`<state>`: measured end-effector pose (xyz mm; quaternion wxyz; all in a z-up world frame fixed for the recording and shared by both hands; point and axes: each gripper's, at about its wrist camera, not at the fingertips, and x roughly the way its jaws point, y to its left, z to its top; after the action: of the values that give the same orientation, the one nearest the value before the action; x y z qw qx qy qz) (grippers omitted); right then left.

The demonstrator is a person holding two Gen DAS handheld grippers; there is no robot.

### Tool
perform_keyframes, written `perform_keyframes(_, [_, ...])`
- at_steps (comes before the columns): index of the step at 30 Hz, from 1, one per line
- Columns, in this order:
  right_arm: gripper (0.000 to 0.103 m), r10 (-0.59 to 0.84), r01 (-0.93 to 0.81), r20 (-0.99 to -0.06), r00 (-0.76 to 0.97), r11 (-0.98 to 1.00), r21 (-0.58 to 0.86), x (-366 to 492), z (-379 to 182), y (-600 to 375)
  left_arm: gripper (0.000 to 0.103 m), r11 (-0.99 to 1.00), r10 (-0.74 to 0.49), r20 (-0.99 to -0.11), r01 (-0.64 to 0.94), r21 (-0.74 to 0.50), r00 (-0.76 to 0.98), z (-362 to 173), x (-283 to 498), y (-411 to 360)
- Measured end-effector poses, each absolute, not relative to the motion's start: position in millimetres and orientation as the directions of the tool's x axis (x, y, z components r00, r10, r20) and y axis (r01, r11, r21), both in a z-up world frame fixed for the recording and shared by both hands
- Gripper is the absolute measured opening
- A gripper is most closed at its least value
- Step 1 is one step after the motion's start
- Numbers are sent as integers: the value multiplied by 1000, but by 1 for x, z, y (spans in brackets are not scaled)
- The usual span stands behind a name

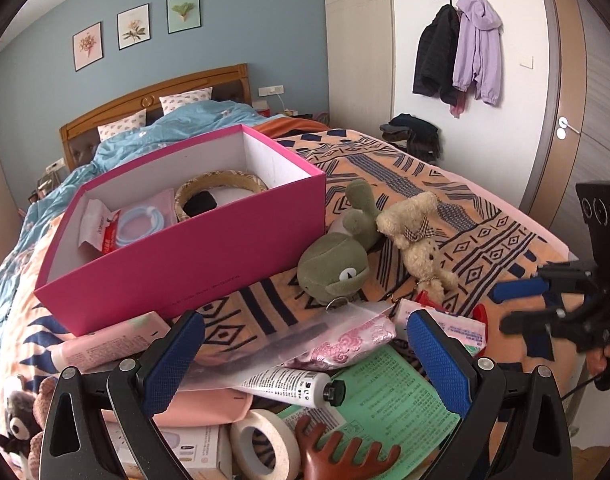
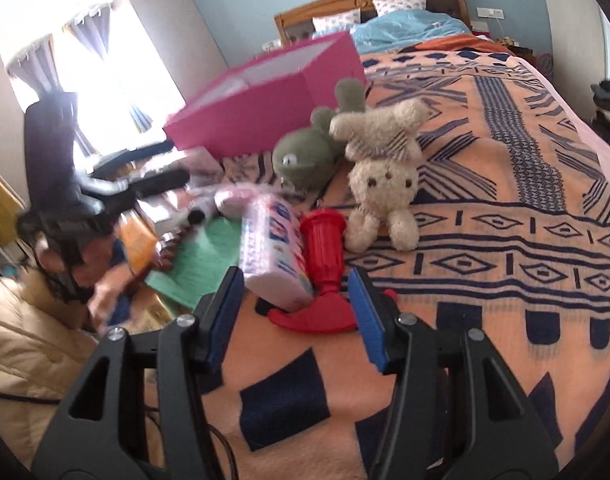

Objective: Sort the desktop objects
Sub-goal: 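Move the right gripper to the red plastic stand on the bed, then close the right gripper around the red plastic stand's stem, then lift the red stand with the right gripper and carry it toward the pink box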

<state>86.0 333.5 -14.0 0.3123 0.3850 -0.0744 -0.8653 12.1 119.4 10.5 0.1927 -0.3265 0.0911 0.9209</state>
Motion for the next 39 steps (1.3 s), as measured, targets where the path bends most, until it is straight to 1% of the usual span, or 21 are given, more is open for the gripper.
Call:
perform_keyframes(2, [56, -571, 457, -629, -527, -815, 357, 82, -14, 335, 103, -911, 293, -638, -411, 40, -712, 11, 12, 120])
perform_keyframes(3, [55, -547, 441, -648, -529, -830, 340, 78, -18, 333, 103, -911, 293, -639, -410, 39, -711, 11, 12, 121])
perform_keyframes(4, [48, -537, 436, -661, -524, -836, 333, 75, -21, 330, 103, -912, 292, -641, -408, 37, -710, 11, 12, 121])
perform_keyframes(5, [37, -532, 437, -676, -510, -837, 329, 72, -25, 327, 103, -912, 292, -642, -408, 37, -709, 10, 11, 122])
perform_keyframes(6, [35, -521, 439, -691, -501, -841, 316, 68, -29, 322, 103, -912, 292, -643, -409, 36, -708, 10, 11, 123])
perform_keyframes(11, [34, -486, 467, -728, -485, -847, 254, 56, -39, 302, 103, -909, 288, -650, -414, 45, -703, 8, 12, 128])
perform_keyframes(16, [34, -485, 512, -743, -461, -829, 224, 43, -41, 288, 103, -909, 297, -659, -417, 27, -691, 6, 9, 129])
perform_keyframes(18, [31, -482, 528, -755, -445, -822, 213, 38, -43, 283, 103, -909, 301, -663, -417, 17, -685, 6, 8, 128])
perform_keyframes(19, [28, -478, 532, -764, -433, -820, 212, 36, -45, 281, 103, -909, 303, -664, -416, 13, -683, 5, 7, 128])
perform_keyframes(22, [27, -477, 554, -775, -414, -808, 201, 34, -46, 280, 103, -912, 304, -669, -411, 2, -678, 5, 5, 125])
perform_keyframes(25, [27, -494, 543, -751, -438, -811, 217, 34, -35, 291, 103, -910, 322, -667, -414, -23, -672, 5, 3, 121])
perform_keyframes(28, [27, -530, 524, -707, -469, -811, 260, 37, -21, 305, 103, -906, 342, -666, -420, -47, -663, 6, 0, 121])
perform_keyframes(32, [27, -551, 511, -658, -514, -812, 281, 41, -1, 314, 103, -887, 391, -651, -456, -77, -651, 11, 0, 125])
perform_keyframes(39, [27, -557, 518, -580, -594, -817, 254, 40, 38, 312, 103, -845, 465, -621, -524, -101, -630, 22, 3, 139])
